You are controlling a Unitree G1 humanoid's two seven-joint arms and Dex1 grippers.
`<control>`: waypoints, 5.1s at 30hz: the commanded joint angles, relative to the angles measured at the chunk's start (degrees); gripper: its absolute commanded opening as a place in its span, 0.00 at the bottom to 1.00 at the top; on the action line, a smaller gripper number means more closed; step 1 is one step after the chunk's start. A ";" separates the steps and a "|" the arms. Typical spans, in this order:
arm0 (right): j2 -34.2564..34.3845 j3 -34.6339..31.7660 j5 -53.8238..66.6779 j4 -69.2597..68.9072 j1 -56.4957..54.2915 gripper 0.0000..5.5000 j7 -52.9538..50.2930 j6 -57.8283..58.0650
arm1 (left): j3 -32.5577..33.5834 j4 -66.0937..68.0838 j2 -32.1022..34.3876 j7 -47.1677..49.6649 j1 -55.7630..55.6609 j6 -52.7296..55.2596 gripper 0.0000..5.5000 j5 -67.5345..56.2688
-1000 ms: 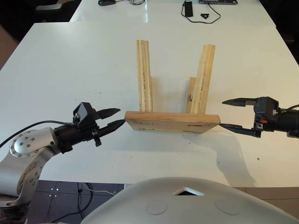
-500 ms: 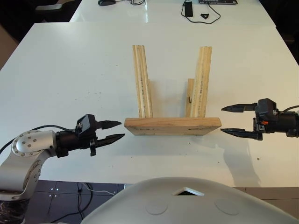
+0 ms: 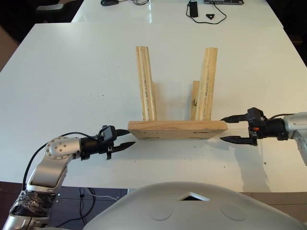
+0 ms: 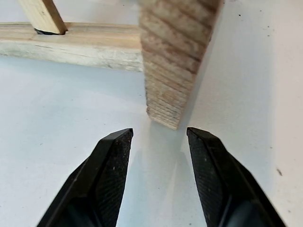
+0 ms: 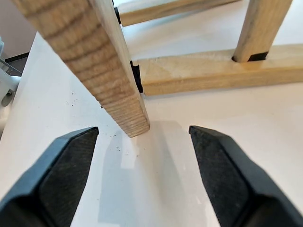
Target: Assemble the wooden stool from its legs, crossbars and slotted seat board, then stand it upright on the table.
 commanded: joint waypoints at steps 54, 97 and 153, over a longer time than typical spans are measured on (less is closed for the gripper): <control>-0.46 -18.96 45.84 -34.60 3.62 0.30 -13.65 32.16 | 17.66 -31.84 0.41 6.11 2.59 23.65 0.26 -44.86; 27.90 -2.47 69.46 -15.61 -36.07 0.30 -107.53 25.76 | 5.60 0.07 -20.68 81.67 -51.23 40.18 0.34 -42.95; 36.25 1.38 -13.13 13.84 -10.69 0.60 -81.02 -13.78 | -3.03 11.55 -28.20 59.98 -14.57 -2.47 0.75 10.00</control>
